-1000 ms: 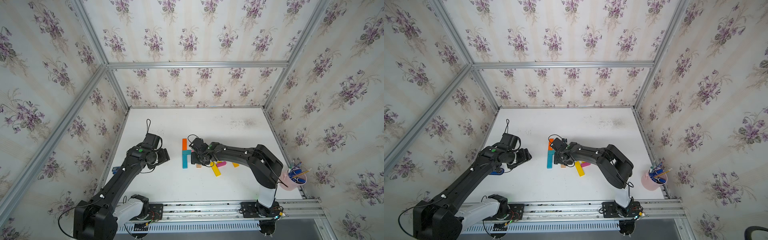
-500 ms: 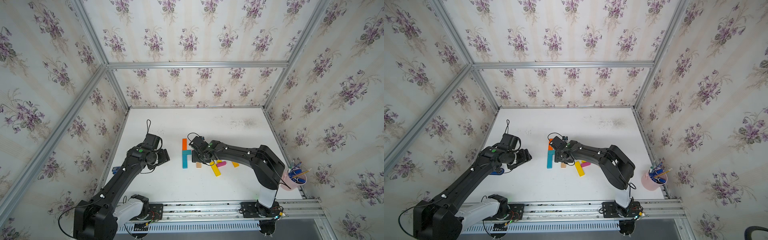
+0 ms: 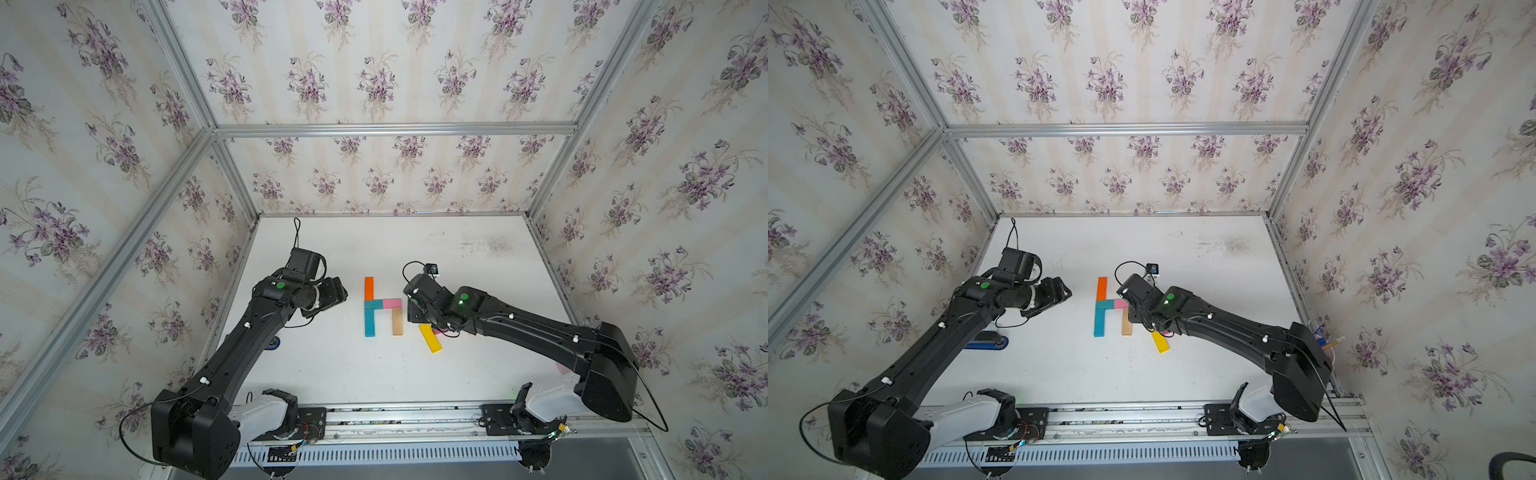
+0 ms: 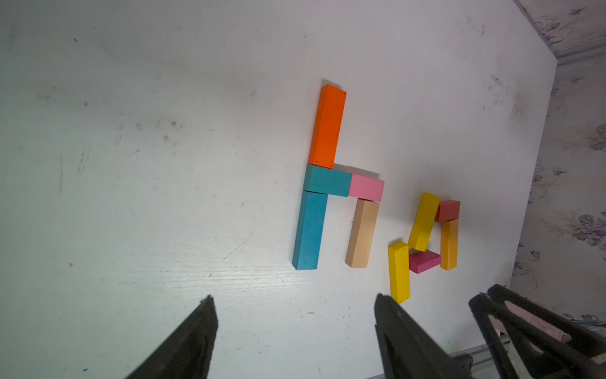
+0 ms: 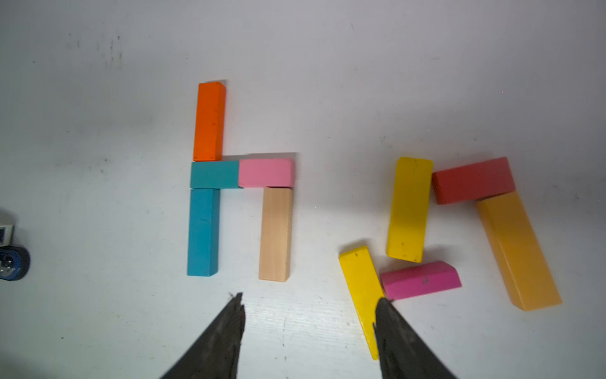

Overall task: Assemble the letter h with building blocks
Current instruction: Assemble the building block at the center of the board, then pick up the building block from the center of the board.

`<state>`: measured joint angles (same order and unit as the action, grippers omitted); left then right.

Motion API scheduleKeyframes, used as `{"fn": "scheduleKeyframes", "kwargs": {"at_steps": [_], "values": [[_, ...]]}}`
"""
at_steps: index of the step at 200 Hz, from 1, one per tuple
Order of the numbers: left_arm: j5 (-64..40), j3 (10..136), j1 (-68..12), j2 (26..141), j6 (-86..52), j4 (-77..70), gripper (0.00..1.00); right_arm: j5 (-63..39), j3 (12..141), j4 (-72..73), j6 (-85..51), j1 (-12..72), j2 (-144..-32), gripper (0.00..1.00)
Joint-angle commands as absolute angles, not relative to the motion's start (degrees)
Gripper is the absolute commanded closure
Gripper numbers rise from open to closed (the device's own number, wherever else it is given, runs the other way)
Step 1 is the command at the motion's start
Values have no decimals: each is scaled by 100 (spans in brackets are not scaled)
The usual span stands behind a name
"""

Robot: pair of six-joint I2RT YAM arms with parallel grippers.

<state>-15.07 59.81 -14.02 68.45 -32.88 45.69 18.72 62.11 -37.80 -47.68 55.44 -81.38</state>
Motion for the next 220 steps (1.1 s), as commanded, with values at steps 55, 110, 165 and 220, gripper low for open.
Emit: {"fn": "scheduleKeyframes", "kwargs": {"at_steps": [55, 110, 165, 220], "values": [[-1195, 6304, -1262, 6636, -3356, 4429, 21, 1993, 5289, -4256, -5119, 5089, -6489, 34], [-1705, 5986, -855, 6320, -3450, 4359, 12, 1713, 4539, -4256, -5080, 4533, -5704, 31], [-2365, 5636, -721, 6155, -3641, 4064, 0, 1332, 4338, -3745, -4407, 3532, -5589, 31], [-2246, 4896, -800, 5869, -3404, 4396, 1, 575, 3962, -3095, -4295, 3307, -6172, 32]]}}
